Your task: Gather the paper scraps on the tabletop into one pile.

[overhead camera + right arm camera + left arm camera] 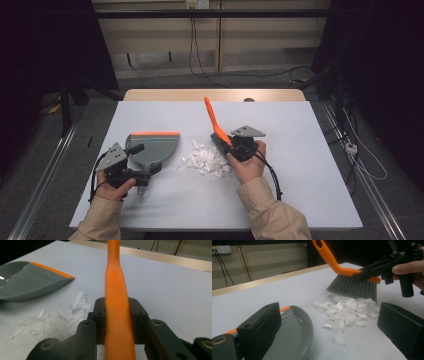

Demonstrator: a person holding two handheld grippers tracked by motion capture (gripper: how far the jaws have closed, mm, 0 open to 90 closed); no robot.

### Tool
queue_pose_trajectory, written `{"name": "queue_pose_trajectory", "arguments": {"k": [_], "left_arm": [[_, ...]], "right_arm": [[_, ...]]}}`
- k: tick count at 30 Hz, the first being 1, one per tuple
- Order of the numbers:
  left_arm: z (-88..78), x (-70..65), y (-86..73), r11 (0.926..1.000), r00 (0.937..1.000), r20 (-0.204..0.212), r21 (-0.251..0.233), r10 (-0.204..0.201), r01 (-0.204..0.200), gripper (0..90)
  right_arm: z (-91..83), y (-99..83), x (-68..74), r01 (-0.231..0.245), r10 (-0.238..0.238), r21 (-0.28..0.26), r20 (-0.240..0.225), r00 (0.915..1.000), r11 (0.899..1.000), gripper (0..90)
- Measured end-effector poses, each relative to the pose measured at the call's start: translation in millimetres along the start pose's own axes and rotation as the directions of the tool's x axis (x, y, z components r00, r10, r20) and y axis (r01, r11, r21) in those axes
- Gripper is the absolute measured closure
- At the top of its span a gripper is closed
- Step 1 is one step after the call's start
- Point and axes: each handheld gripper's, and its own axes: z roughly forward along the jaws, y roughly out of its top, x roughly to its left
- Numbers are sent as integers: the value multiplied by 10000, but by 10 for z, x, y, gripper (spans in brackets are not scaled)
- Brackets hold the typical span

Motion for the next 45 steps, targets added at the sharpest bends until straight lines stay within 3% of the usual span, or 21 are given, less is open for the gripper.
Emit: {"name": "queue_pose_trajectory", "arguments": {"k": [11, 22, 26, 30, 33, 39, 45], "left_arm": [[8, -9, -2, 10000, 10000, -42, 60, 29, -29, 49], [23, -19, -12, 9999, 10000, 16, 128, -20, 20, 49], [15, -12, -11, 9999, 10000, -18, 134, -15, 15, 49], [10, -2, -12, 9999, 10000, -50, 113, -35, 36, 49], [12, -2, -13, 9999, 10000, -47, 138, -29, 29, 49], [11, 1, -11, 9999, 10000, -71, 127, -42, 43, 49], [14, 3, -12, 9999, 10000, -85, 142, -35, 36, 49]], "right_arm": [[-174, 121, -37, -191, 173, -568, -324, 9993, 9982, 713], [-142, 103, 126, 222, -252, -230, -1383, 9901, 9995, 712], [-91, 76, 66, 362, -339, 199, -1075, 9936, 9991, 713], [-156, 98, 3, 174, -183, -93, -1002, 9948, 9998, 712], [-218, 160, 20, 357, -378, -233, -946, 9948, 9991, 712], [-297, 221, 167, 413, -476, -464, -1427, 9886, 9981, 712], [-256, 119, 466, 803, -803, -97, -2415, 9671, 9967, 712]]}}
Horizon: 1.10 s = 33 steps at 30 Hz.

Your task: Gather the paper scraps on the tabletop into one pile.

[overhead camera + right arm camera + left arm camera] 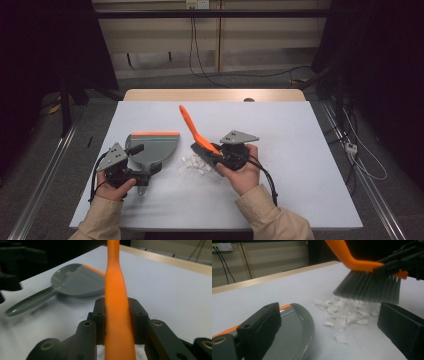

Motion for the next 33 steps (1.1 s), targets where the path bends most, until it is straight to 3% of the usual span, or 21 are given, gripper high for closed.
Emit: {"name": "queue_pose_trajectory", "arguments": {"k": [6, 15, 19, 22, 33], "left_arm": [[2, 0, -5, 10000, 10000, -1, 25, -23, 23, 48], [-3, 6, -6, 10000, 10000, 26, 35, -16, 16, 49], [-7, 9, -6, 10000, 10000, 13, 22, -31, 31, 49], [-9, 5, -5, 10000, 10000, 4, 11, 29, -29, 49], [6, -7, -6, 10000, 10000, 17, 67, 47, -47, 49]], "right_arm": [[111, -55, 256, 22, -5, 168, -965, 9953, 9999, 712], [369, -199, 403, 85, 87, 1099, -1554, 9878, 9939, 712], [388, -182, 373, 199, -27, 1309, -1301, 9915, 9912, 712], [362, -185, 314, -19, 186, 1421, -1163, 9930, 9899, 712], [128, -221, 78, -303, 346, 1493, -259, 9991, 9883, 712]]}}
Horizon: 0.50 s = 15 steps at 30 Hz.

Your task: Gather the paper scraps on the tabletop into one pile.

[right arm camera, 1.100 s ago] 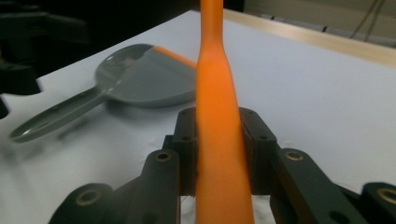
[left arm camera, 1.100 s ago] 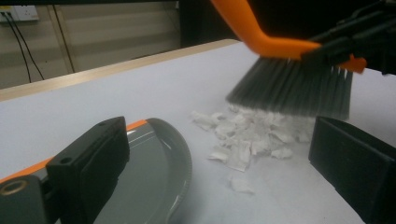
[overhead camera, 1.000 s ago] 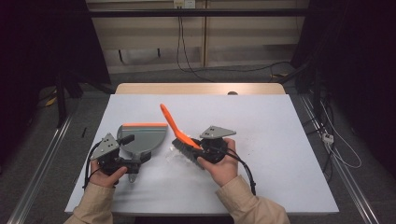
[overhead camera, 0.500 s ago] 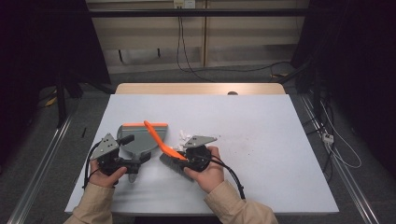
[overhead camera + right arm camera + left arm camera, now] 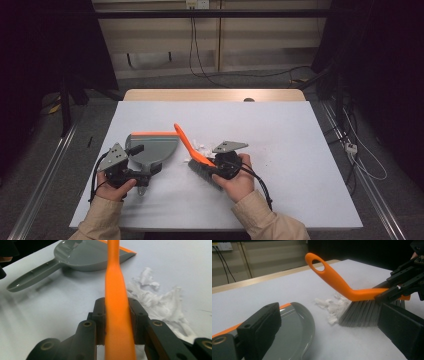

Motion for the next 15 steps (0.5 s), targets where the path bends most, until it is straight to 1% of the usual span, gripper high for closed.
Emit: {"name": "queue_pose_trajectory", "arguments": {"k": [1, 2, 3, 4, 6, 7, 8, 9, 13, 15], "left_arm": [[4, -3, 0, 10000, 10000, 0, -38, -40, 40, 49], [4, -1, 0, 10000, 10000, -2, -13, 2, -2, 49], [6, 2, 1, 10000, 10000, -19, -2, 38, -38, 49], [8, -2, -1, 10000, 10000, -12, -2, -27, 27, 49], [10, 1, 0, 10000, 10000, -17, 7, 16, -16, 49], [11, 0, 0, 10000, 10000, -8, -1, 10, -10, 49], [13, -2, 0, 10000, 10000, -10, -17, -33, 33, 49], [14, 0, 0, 10000, 10000, -12, 1, 7, -7, 49], [17, -2, -1, 10000, 10000, -5, 5, -19, 19, 49], [19, -4, -1, 10000, 10000, 4, 7, -7, 7, 49]], "right_arm": [[-20, -1, -11, 50, -50, 29, 106, 9999, 10000, 712], [-33, -2, -21, 98, -99, 24, 146, 9998, 9999, 712], [-54, -2, -33, 63, -63, -12, 142, 9999, 10000, 712], [-75, -1, -44, 34, -34, -17, 219, 9998, 10000, 712], [-121, 8, -65, 158, -157, -44, 354, 9992, 9999, 712], [-139, 13, -73, 109, -106, -101, 329, 9994, 9999, 712], [-163, 21, -85, -4, 8, -206, 197, 9998, 9998, 712], [-188, 32, -93, -90, 94, -331, 128, 9999, 9994, 712], [-263, 102, -94, -150, 157, -636, 115, 9998, 9979, 712], [-260, 134, -91, -162, 165, -732, 27, 9999, 9972, 712]]}}
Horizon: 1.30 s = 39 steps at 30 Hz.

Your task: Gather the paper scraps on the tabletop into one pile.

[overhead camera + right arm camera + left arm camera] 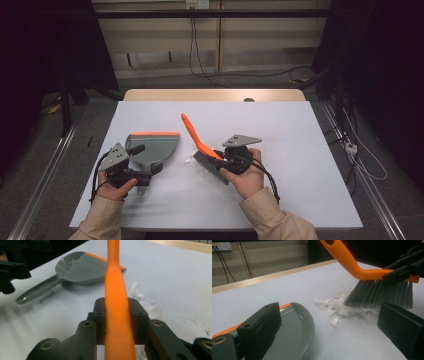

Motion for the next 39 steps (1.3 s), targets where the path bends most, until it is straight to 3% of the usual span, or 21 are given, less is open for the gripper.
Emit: {"name": "queue_pose_trajectory", "arguments": {"k": [4, 7, 11, 13, 18, 23, 27, 34, 39], "left_arm": [[3, 0, 0, 10000, 10000, 11, 0, -3, 3, 49], [1, 10, -1, 10000, 10000, 3, -17, -1, 1, 49], [-1, 16, -2, 10000, 10000, 31, 6, 8, -8, 49], [-2, 16, -2, 10000, 10000, 43, 3, 12, -12, 49], [-10, 18, -6, 10000, 10000, -1, 33, 1, -1, 49], [-8, 9, -3, 10000, 10000, -32, 58, 53, -53, 49], [-6, 9, -1, 10000, 10000, -66, 29, 28, -28, 49], [-6, 19, -1, 10000, 9999, -78, -11, -73, 73, 49], [-14, 28, 1, 10000, 10000, -79, -22, -58, 58, 49]], "right_arm": [[121, 27, 83, -11, 11, 4, -249, 9997, 10000, 712], [297, 22, 167, 303, -297, 231, -276, 9992, 9993, 712], [517, 0, 223, 205, -187, 507, -362, 9992, 9985, 712], [555, -3, 242, 342, -340, 654, -45, 9994, 9973, 712], [422, 6, 190, 618, -657, 862, 431, 9969, 9944, 712], [259, -27, 79, 397, -445, 772, 610, 9971, 9962, 712], [142, -2, 47, 150, -166, 383, 414, 9990, 9992, 712], [-46, 156, 11, 273, -270, -90, 263, 9993, 9996, 712], [-99, 299, -136, 590, -583, -420, 175, 9981, 9974, 712]]}}
